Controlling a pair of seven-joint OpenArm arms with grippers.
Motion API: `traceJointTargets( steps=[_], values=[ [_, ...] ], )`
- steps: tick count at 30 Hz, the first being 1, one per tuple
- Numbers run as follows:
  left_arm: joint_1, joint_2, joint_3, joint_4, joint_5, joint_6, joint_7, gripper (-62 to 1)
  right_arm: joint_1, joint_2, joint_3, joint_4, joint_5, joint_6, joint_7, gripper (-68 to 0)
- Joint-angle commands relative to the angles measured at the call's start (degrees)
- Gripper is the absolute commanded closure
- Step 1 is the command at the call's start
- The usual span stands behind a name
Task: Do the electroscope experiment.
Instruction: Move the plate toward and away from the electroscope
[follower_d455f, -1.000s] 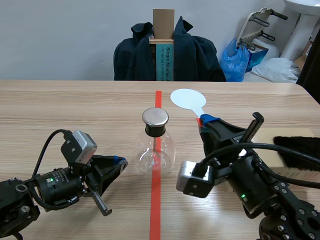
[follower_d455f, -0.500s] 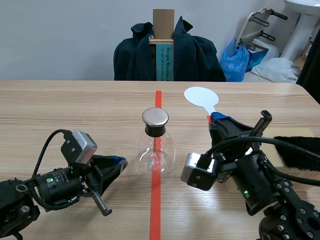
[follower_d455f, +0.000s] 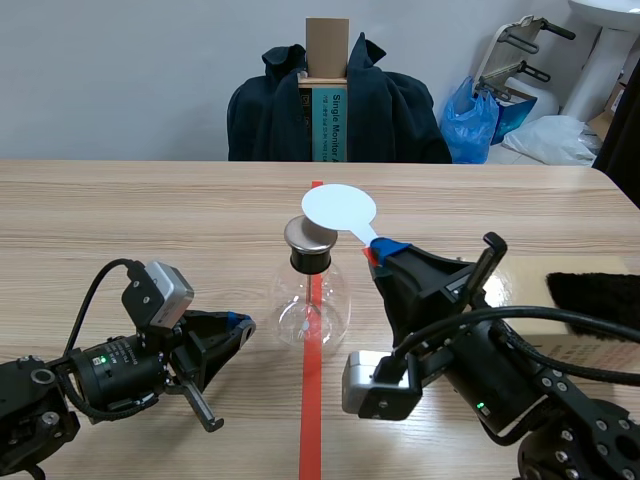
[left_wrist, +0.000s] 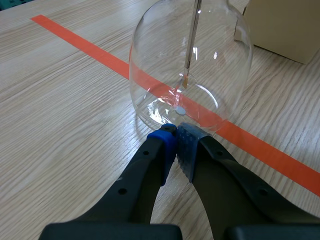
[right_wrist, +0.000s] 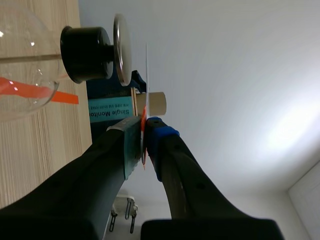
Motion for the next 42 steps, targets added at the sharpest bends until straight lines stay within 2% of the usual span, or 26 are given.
traceJointTargets(
  steps=[1, 7, 16, 34, 42],
  values=[
    [-0.5, 0.3, -0.2, 0.8, -0.5, 0.1, -0.7, -3.2, 0.7, 0.6, -0.2, 0.7, 0.3, -0.8, 0.9, -0.8],
    [-0.5, 0.3, -0.2, 0.8, -0.5, 0.1, -0.7, -3.2, 0.7, 0.6, -0.2, 0.7, 0.3, -0.8, 3.7, -0.8],
    [-0.5, 0.3, -0.2, 0.8, -0.5, 0.1, -0.7, -3.2, 0.7, 0.6, -0.2, 0.7, 0.3, -0.8, 3.3, -0.8],
    [-0.5, 0.3, -0.2, 0.8, -0.5, 0.1, -0.7, -3.2, 0.7, 0.6, -0.2, 0.7, 0.3, -0.8, -12.3, -0.8],
    [-0.5, 0.3, -0.2, 0.8, -0.5, 0.1, -0.7, -3.2, 0.7, 0.6, -0.2, 0.7, 0.3, -0.8, -13.9, -0.8]
  ],
)
